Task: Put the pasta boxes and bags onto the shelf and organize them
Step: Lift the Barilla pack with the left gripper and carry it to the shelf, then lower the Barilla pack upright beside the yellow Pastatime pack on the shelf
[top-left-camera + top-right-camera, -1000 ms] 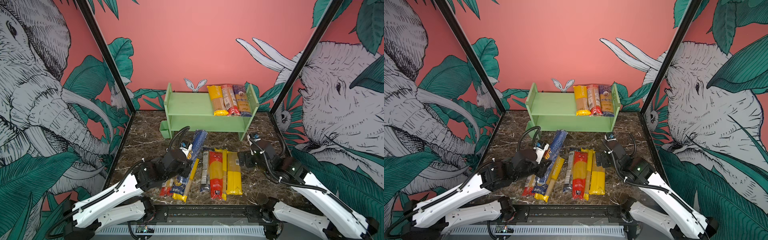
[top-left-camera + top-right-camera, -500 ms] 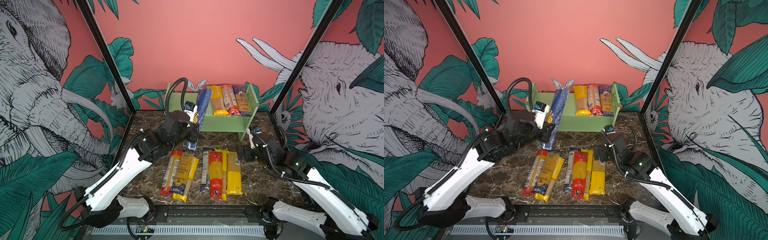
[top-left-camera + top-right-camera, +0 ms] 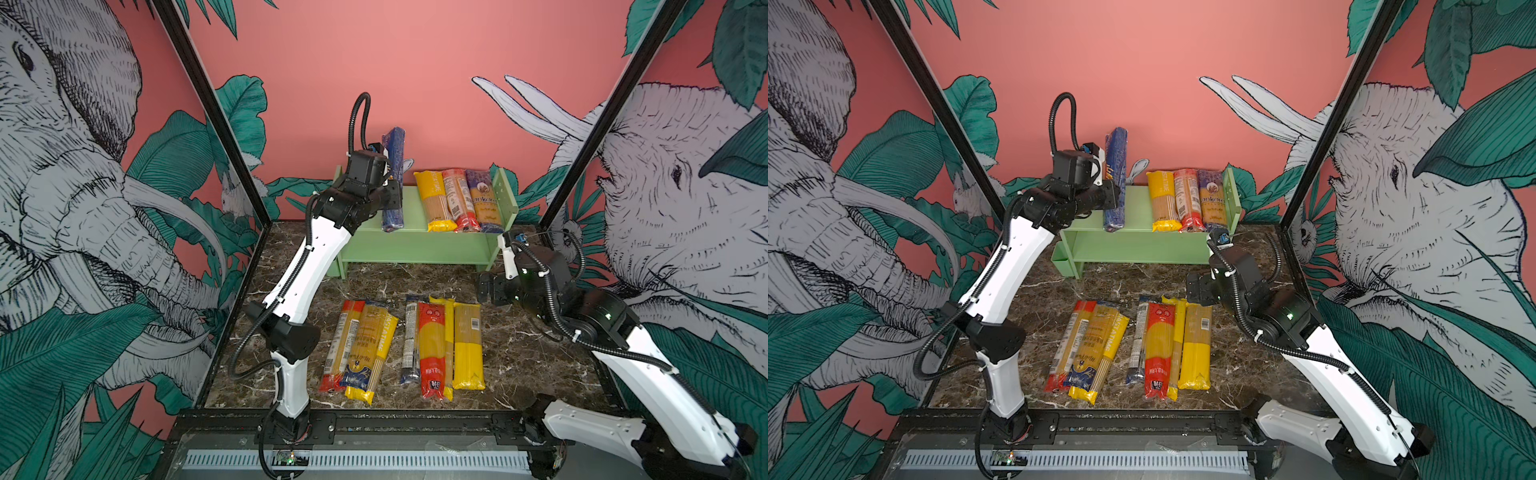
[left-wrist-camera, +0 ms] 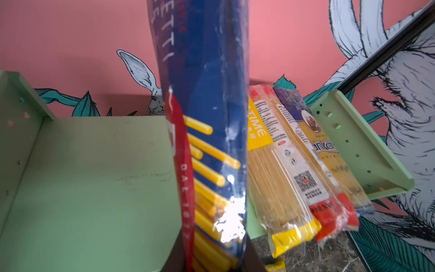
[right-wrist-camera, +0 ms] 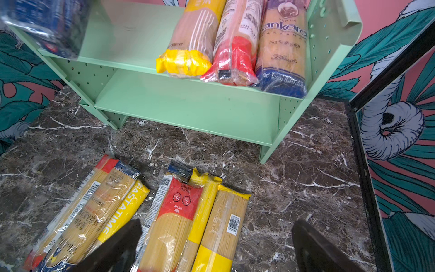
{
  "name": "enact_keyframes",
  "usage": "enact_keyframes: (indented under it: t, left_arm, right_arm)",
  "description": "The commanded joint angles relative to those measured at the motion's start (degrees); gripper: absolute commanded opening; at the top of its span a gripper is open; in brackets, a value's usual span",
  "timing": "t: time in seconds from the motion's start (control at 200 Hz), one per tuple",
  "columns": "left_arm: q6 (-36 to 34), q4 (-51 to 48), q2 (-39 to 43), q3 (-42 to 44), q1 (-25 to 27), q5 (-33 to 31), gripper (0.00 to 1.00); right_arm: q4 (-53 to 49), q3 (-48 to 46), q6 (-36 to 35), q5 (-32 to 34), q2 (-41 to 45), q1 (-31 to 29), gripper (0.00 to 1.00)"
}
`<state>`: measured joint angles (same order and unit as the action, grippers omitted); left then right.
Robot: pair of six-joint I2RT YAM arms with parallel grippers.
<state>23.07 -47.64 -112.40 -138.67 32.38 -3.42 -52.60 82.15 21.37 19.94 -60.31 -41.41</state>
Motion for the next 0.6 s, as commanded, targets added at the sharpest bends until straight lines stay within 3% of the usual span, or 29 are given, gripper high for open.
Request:
enact_keyframes:
  t: [0.0,0.115,0.59]
  left_arm:
    - [3.0,5.7,1.1,-4.7,-0.2,3.1,0.0]
    - [4.1,7.7,-0.9,-4.8,-0.5,6.0,0.0]
    - [5.2,11.9,-5.1,-4.8,-1.9,7.3,0.0]
  right_arm:
    - [0.2,1.2,-1.1,0.9,-0.2,0.8,0.99]
    - [0.4,0.6,-1.3,0.3,-0.2,2.1,0.99]
    - [0.8,-0.5,-1.9,-1.8,0.2,5.2,0.99]
